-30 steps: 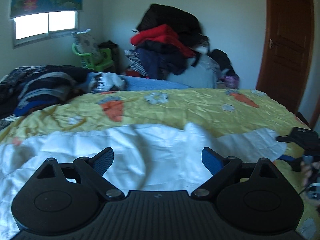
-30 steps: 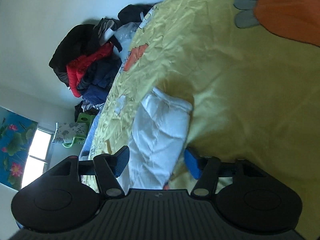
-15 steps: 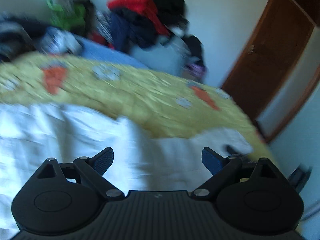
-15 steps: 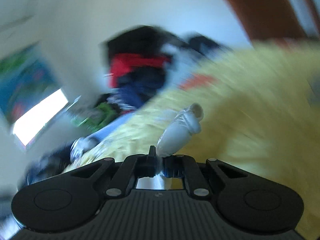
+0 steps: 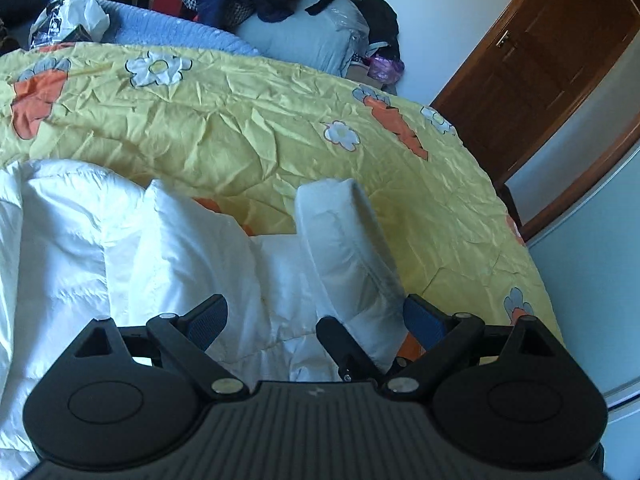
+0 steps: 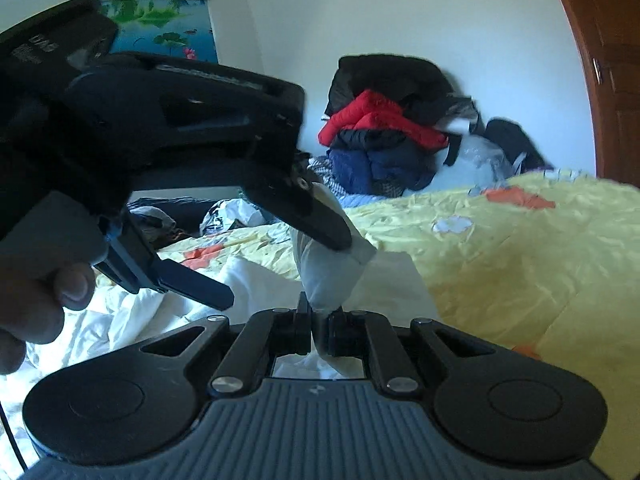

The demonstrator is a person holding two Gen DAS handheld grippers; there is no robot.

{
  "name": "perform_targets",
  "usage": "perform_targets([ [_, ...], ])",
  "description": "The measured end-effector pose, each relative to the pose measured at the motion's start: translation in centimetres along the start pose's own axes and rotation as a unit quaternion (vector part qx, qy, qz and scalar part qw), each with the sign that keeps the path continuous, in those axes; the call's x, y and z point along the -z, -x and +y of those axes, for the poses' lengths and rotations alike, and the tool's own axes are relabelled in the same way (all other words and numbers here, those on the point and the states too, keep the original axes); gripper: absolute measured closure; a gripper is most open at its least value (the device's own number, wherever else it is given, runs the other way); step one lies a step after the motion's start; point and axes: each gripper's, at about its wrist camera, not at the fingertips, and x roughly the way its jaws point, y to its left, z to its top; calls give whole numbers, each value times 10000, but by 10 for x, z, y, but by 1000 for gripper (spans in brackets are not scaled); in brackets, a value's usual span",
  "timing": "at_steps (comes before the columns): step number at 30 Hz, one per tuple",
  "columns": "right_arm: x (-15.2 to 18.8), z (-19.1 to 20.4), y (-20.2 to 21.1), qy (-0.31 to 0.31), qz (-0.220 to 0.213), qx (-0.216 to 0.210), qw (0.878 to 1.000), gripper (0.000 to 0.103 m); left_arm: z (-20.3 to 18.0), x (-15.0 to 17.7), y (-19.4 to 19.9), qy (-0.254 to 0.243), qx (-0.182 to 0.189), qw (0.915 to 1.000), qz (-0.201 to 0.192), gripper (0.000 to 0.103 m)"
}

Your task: Fold small clothes

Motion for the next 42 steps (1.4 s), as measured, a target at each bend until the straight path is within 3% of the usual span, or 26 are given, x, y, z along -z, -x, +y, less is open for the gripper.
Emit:
perform_targets([
  [5, 7, 13, 2, 491, -159, 103, 9986, 91, -4, 1, 7, -45, 230, 9997, -115, 7],
  [10, 7, 17, 5, 573, -153, 8, 9982, 91, -4, 7, 15, -93, 554, 9983, -179, 7],
  [19, 8, 25, 10, 756, -240, -169, 9967, 91, 1, 4, 2, 88, -272, 9995, -105, 9],
  [20, 9, 26, 10, 778, -206, -180, 9966, 91, 0, 4, 1, 37, -392, 9992, -77, 12],
  [22, 11, 29, 8, 855, -134, -213, 9960, 91, -1, 4, -2, -90, -514, 9986, 48, 53],
  [24, 13, 32, 7, 992, -88, -237, 9947, 90, 0, 5, -6, -112, -497, 9984, 262, 71],
  [28, 16, 38, 5, 1102, -18, -306, 9934, 91, 1, 9, -3, -84, -634, 9977, 243, 79],
  [30, 17, 40, 5, 1125, -31, -293, 9932, 86, 4, 10, -2, -19, -668, 9975, 224, 82],
  [31, 18, 41, 5, 1151, -33, -320, 9928, 86, 5, 9, -1, -3, -681, 9975, 206, 90],
  [32, 18, 42, 5, 1176, -27, -401, 9922, 85, 7, 8, 2, 24, -690, 9974, 189, 92],
  [34, 19, 42, 8, 1174, -124, -490, 9918, 71, 10, 5, 9, -22, -948, 9955, 12, 94],
  [36, 18, 43, 16, 1215, -387, -450, 9908, 34, 16, 1, 22, -106, -1097, 9938, -157, 94],
  [37, 18, 42, 20, 1187, -513, -509, 9903, 29, 21, -2, 30, -117, -1164, 9928, -236, 94],
  [42, 12, 32, 31, 781, -812, -571, 9920, 28, 56, -15, 92, -91, -1604, 9839, -780, 94],
])
